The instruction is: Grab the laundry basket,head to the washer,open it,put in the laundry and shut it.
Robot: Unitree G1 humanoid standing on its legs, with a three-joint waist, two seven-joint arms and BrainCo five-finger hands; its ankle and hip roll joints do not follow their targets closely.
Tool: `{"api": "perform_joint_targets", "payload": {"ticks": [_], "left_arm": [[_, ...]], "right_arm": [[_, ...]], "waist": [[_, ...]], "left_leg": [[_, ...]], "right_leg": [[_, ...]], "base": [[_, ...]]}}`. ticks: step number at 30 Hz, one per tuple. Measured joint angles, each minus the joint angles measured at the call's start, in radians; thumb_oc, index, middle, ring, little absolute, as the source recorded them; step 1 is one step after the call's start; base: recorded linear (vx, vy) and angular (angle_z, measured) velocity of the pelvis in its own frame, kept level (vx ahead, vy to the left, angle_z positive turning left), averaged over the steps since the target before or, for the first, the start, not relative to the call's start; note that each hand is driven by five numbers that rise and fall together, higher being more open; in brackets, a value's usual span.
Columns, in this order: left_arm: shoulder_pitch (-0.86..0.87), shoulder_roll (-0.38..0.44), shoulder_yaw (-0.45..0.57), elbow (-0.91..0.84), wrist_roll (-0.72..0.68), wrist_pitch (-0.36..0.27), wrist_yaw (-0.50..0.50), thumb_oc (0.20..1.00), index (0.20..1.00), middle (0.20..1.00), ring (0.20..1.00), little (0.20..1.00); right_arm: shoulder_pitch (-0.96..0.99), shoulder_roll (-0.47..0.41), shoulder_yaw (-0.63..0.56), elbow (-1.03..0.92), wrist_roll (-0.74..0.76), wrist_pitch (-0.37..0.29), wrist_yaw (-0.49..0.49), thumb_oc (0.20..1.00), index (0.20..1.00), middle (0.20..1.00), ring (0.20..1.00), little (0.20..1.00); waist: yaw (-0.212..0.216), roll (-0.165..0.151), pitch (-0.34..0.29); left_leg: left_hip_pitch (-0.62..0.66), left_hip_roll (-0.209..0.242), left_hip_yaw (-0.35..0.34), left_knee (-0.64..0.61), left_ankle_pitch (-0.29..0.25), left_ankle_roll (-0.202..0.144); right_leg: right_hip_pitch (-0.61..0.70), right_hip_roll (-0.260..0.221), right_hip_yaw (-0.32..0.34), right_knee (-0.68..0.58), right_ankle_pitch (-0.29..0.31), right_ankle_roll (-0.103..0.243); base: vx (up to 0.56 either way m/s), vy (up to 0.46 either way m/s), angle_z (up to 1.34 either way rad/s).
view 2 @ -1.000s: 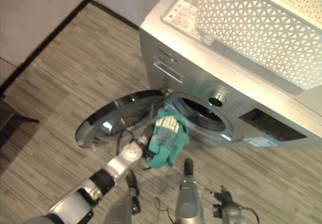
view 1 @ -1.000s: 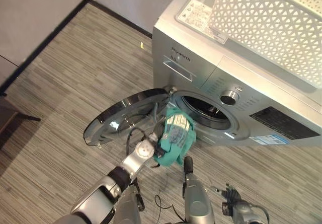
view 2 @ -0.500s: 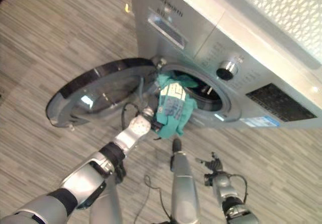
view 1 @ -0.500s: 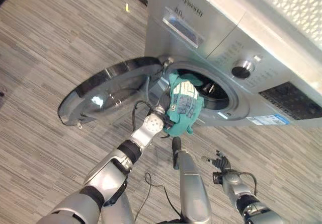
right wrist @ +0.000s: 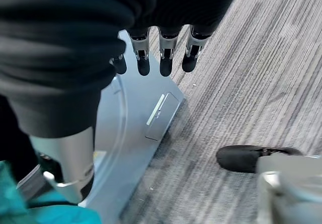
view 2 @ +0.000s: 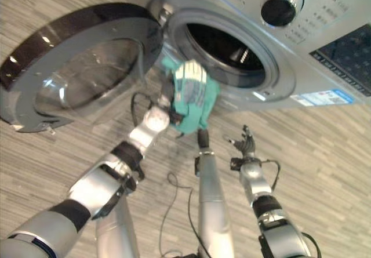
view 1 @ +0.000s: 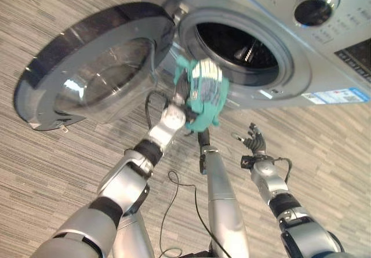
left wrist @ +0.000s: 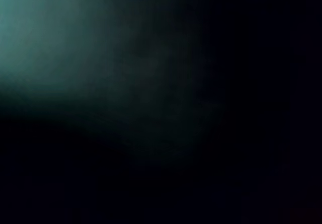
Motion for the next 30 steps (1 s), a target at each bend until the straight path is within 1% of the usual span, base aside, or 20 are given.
{"api": "perform_joint_targets", "payload": {"ticks": [1,3,6,7,9,11,13,14,15,16,18,20,21,23,24,25,26,28,29,30], "left_arm": [[-0.045,0.012,0.012,0.006,-0.020,0.000,0.002,0.200,0.200,0.200,0.200,0.200],[-0.124,0.040,0.034,0.013,-0.079,-0.001,0.019,0.200,0.200,0.200,0.200,0.200],[-0.191,0.071,0.028,0.036,-0.110,-0.001,0.024,0.200,0.200,0.200,0.200,0.200],[-0.227,0.082,0.042,0.065,-0.152,-0.001,0.025,0.200,0.200,0.200,0.200,0.200],[-0.312,0.102,0.104,0.131,-0.239,0.002,0.025,0.200,0.200,0.200,0.200,0.200],[-0.382,0.113,0.154,0.127,-0.424,-0.001,0.025,0.200,0.200,0.200,0.200,0.200],[-0.385,0.107,0.166,0.061,-0.576,-0.046,0.030,0.200,0.200,0.200,0.200,0.200],[-0.365,0.097,0.175,-0.051,-0.659,-0.080,0.041,0.200,0.200,0.200,0.200,0.200],[-0.346,0.087,0.174,-0.141,-0.696,-0.110,0.051,0.200,0.200,0.200,0.200,0.200],[-0.345,0.066,0.168,-0.160,-0.701,-0.135,0.058,0.200,0.200,0.200,0.200,0.200],[-0.289,0.020,0.177,-0.323,-0.741,-0.197,0.091,0.200,0.200,0.200,0.200,0.200],[-0.254,-0.001,0.183,-0.380,-0.753,-0.233,0.113,0.200,0.200,0.200,0.200,0.200],[-0.226,-0.015,0.195,-0.443,-0.752,-0.248,0.146,0.200,0.200,0.200,0.200,0.200],[-0.209,-0.019,0.210,-0.474,-0.749,-0.283,0.157,0.200,0.200,0.200,0.200,0.200],[-0.208,-0.019,0.214,-0.478,-0.744,-0.292,0.159,0.595,0.595,0.595,0.595,0.595],[-0.208,-0.018,0.216,-0.480,-0.737,-0.301,0.162,0.909,0.909,0.909,0.909,0.909],[-0.207,-0.016,0.219,-0.479,-0.732,-0.311,0.165,1.000,1.000,1.000,1.000,1.000],[-0.208,-0.011,0.221,-0.462,-0.731,-0.319,0.165,1.000,1.000,1.000,1.000,1.000],[-0.300,0.167,0.059,-0.189,-0.560,-0.223,0.161,1.000,1.000,1.000,1.000,1.000],[-0.337,0.231,-0.028,-0.124,-0.479,-0.158,0.150,1.000,1.000,1.000,1.000,1.000]], "right_arm": [[-0.010,-0.003,0.000,-0.012,0.000,-0.002,-0.007,1.000,1.000,1.000,1.000,1.000],[-0.008,-0.006,0.018,-0.031,-0.005,-0.002,-0.009,1.000,1.000,1.000,1.000,1.000],[0.019,-0.031,0.020,-0.057,-0.012,0.000,-0.010,1.000,1.000,1.000,1.000,1.000],[0.032,-0.043,0.017,-0.091,-0.027,0.001,-0.010,1.000,1.000,1.000,1.000,1.000],[0.074,-0.055,0.018,-0.170,-0.042,-0.003,-0.009,1.000,1.000,1.000,1.000,1.000],[0.103,-0.078,0.013,-0.195,-0.042,-0.002,-0.011,1.000,1.000,1.000,1.000,1.000],[0.129,-0.093,-0.015,-0.197,-0.044,0.003,-0.015,1.000,1.000,1.000,1.000,1.000],[0.164,-0.098,-0.050,-0.219,-0.051,0.003,-0.029,1.000,1.000,1.000,1.000,1.000],[0.193,-0.098,-0.077,-0.243,-0.051,0.005,-0.033,1.000,1.000,1.000,1.000,1.000],[0.204,-0.100,-0.088,-0.248,-0.051,0.006,-0.033,1.000,1.000,1.000,1.000,1.000],[0.245,-0.098,-0.102,-0.274,-0.056,0.014,-0.038,1.000,1.000,1.000,1.000,1.000],[0.265,-0.096,-0.100,-0.289,-0.060,0.022,-0.040,1.000,1.000,1.000,1.000,1.000],[0.283,-0.095,-0.096,-0.309,-0.061,0.026,-0.040,1.000,1.000,1.000,1.000,1.000],[0.303,-0.096,-0.086,-0.347,-0.074,0.028,-0.040,1.000,1.000,1.000,1.000,1.000],[0.310,-0.096,-0.084,-0.356,-0.079,0.026,-0.040,1.000,1.000,1.000,1.000,1.000],[0.315,-0.096,-0.080,-0.371,-0.079,0.026,-0.040,1.000,1.000,1.000,1.000,1.000],[0.315,-0.096,-0.069,-0.375,-0.079,0.027,-0.040,1.000,1.000,1.000,1.000,1.000],[0.315,-0.097,-0.058,-0.384,-0.079,0.026,-0.040,1.000,1.000,1.000,1.000,1.000],[0.317,-0.099,-0.045,-0.374,-0.080,0.000,-0.027,1.000,1.000,1.000,1.000,1.000],[0.320,-0.099,-0.046,-0.368,-0.080,-0.005,-0.025,1.000,1.000,1.000,1.000,1.000]], "waist": [[-0.009,0.003,0.014],[-0.025,0.002,0.018],[-0.034,0.001,0.019],[-0.049,-0.001,0.020],[-0.074,-0.004,0.021],[-0.093,-0.004,0.021],[-0.100,-0.004,0.021],[-0.101,-0.004,0.021],[-0.101,-0.004,0.021],[-0.101,-0.004,0.022],[-0.098,-0.006,0.025],[-0.102,-0.004,0.031],[-0.103,-0.005,0.031],[-0.108,-0.008,0.032],[-0.109,-0.008,0.033],[-0.110,-0.009,0.033],[-0.109,-0.012,0.033],[-0.110,-0.014,0.032],[-0.106,-0.018,0.030],[-0.113,-0.018,0.028]], "left_leg": [[0.000,0.007,0.005,0.004,-0.002,0.001],[-0.005,0.023,0.015,-0.001,-0.009,0.000],[-0.006,0.041,0.023,-0.012,-0.017,-0.006],[-0.008,0.054,0.036,-0.025,-0.020,-0.010],[-0.016,0.066,0.040,-0.046,-0.014,-0.023],[-0.027,0.083,0.042,-0.075,-0.007,-0.034],[-0.036,0.097,0.040,-0.104,0.004,-0.049],[-0.048,0.098,0.036,-0.127,0.017,-0.058],[-0.064,0.098,0.034,-0.141,0.027,-0.063],[-0.072,0.100,0.032,-0.143,0.030,-0.064],[-0.090,0.110,0.028,-0.152,0.033,-0.069],[-0.089,0.117,0.027,-0.152,0.032,-0.070],[-0.088,0.127,0.029,-0.155,0.028,-0.073],[-0.088,0.141,0.031,-0.151,0.024,-0.079],[-0.088,0.145,0.032,-0.151,0.023,-0.078],[-0.087,0.151,0.032,-0.149,0.023,-0.079],[-0.087,0.163,0.031,-0.141,0.018,-0.081],[-0.086,0.173,0.027,-0.142,0.018,-0.082],[-0.039,0.176,0.036,-0.179,0.029,-0.094],[-0.027,0.176,0.037,-0.188,0.036,-0.097]], "right_leg": [[0.000,0.008,0.007,-0.008,0.007,0.008],[-0.007,0.026,0.014,-0.047,0.026,0.008],[-0.017,0.043,0.030,-0.075,0.039,0.006],[-0.023,0.059,0.034,-0.094,0.047,0.004],[-0.030,0.062,0.030,-0.128,0.063,-0.001],[-0.039,0.080,0.022,-0.164,0.081,-0.012],[-0.050,0.092,0.007,-0.186,0.091,-0.020],[-0.067,0.095,0.001,-0.189,0.091,-0.023],[-0.085,0.095,-0.007,-0.192,0.093,-0.027],[-0.093,0.098,-0.012,-0.192,0.091,-0.030],[-0.111,0.104,-0.020,-0.191,0.088,-0.035],[-0.111,0.112,-0.023,-0.189,0.088,-0.036],[-0.110,0.119,-0.023,-0.194,0.088,-0.036],[-0.110,0.132,-0.022,-0.206,0.091,-0.041],[-0.109,0.136,-0.022,-0.208,0.093,-0.042],[-0.109,0.143,-0.021,-0.209,0.093,-0.044],[-0.106,0.152,-0.022,-0.210,0.095,-0.046],[-0.102,0.161,-0.024,-0.213,0.097,-0.049],[-0.057,0.164,-0.032,-0.255,0.112,-0.068],[-0.046,0.165,-0.034,-0.262,0.120,-0.073]], "base": [[0.04,-0.055,-0.44],[0.06,-0.050,-0.33],[0.08,-0.072,-0.33],[0.08,-0.141,-0.24],[0.12,-0.157,-0.22],[0.11,-0.160,-0.19],[0.11,-0.181,-0.09],[0.14,-0.235,0.05],[0.09,-0.177,0.10],[0.09,-0.165,0.05],[0.06,-0.116,-0.02],[0.06,-0.115,-0.07],[0.05,-0.108,-0.13],[0.05,-0.103,-0.16],[0.05,-0.103,-0.13],[0.04,-0.113,-0.14],[0.05,-0.185,-0.17],[0.02,-0.136,-0.12],[-0.01,-0.042,-0.05],[-0.01,-0.024,-0.03]]}}
